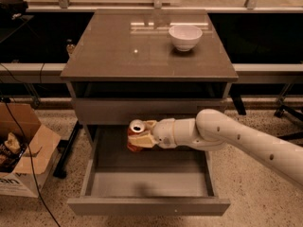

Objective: Pick coke can from middle drawer and place on counter

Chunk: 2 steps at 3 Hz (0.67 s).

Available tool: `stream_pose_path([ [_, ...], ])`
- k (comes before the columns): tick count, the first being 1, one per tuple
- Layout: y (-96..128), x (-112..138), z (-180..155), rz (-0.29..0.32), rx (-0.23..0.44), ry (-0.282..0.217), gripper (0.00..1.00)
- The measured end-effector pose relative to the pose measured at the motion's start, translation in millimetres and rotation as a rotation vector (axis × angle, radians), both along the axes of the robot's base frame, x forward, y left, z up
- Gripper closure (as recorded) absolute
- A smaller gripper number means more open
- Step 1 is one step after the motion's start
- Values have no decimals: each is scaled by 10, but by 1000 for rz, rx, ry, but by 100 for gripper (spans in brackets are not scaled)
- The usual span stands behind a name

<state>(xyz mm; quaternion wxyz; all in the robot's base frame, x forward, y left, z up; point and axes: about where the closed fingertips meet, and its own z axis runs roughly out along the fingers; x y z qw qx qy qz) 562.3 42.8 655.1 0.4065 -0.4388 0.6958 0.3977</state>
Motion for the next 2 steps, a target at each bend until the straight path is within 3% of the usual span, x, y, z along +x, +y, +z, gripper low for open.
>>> stream_pose_path([
  [1,-330,128,780,12,-18,-87,100],
  [2,-654,358,1884,57,-57,-188,100],
])
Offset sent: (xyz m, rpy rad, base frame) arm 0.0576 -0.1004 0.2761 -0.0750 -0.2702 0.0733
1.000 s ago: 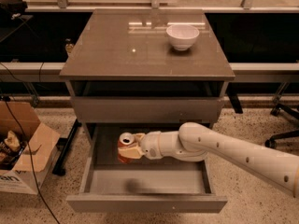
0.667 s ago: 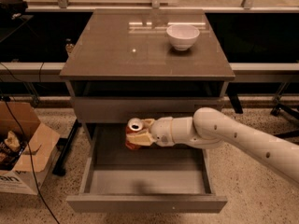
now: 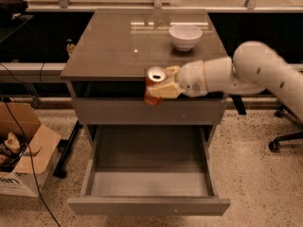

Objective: Pick coke can from middle drawer and place on counter

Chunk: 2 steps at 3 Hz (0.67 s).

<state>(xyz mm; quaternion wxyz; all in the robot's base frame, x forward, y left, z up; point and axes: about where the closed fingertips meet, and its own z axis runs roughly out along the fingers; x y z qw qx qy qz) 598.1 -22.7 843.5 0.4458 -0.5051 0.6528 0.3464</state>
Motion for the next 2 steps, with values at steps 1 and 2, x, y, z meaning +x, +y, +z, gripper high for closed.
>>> stream_pose_path([
  [1,-75,137,658,54,-27,-59,100],
  [2,-165,225,998,45,-10,-120,100],
])
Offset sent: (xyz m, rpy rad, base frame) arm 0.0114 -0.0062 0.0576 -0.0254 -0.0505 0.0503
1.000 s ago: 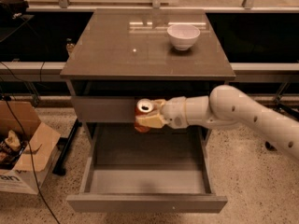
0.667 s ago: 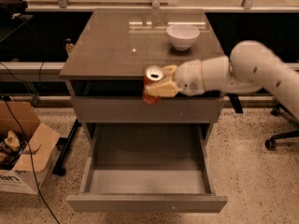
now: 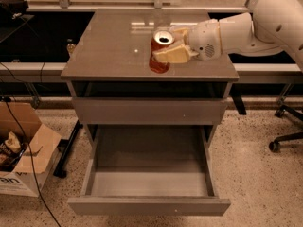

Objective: Pick coke can from middle drawer and place on counter

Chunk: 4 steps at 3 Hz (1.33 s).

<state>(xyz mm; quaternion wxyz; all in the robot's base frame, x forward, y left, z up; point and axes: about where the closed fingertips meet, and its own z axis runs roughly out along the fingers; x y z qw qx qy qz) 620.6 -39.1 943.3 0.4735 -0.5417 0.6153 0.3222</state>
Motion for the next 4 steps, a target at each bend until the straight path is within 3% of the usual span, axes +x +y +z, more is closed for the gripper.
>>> stream_pose_path([
  [1,41,-2,-100,-11,21,10,100],
  [2,189,194,-62,-43,40,-34,100],
  [3,348,492,38,-93,48,-78,100],
  [4,482,827,29,-147,27,-79,100],
])
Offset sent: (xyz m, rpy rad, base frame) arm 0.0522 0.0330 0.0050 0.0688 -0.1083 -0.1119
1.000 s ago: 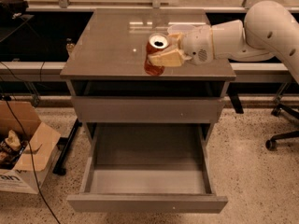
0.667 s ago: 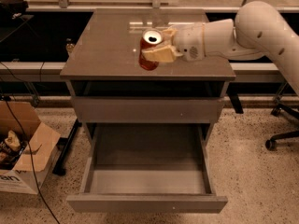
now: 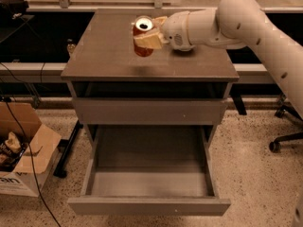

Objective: Pick coke can from middle drawer and place on counter

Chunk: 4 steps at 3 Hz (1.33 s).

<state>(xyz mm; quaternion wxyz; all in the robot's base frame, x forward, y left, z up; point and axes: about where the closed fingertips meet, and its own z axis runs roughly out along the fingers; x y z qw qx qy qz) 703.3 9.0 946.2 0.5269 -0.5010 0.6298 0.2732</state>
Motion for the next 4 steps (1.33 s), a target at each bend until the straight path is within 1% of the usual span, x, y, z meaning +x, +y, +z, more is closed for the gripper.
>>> stream_pose_path([
  [1,112,359,-128,-43,-10,34,100],
  [2,192,683,-278,-67,13,92,81],
  [3,250,905,-415,-68,40,182,58],
  [4,354,1011,-546,-21,53,276,35],
])
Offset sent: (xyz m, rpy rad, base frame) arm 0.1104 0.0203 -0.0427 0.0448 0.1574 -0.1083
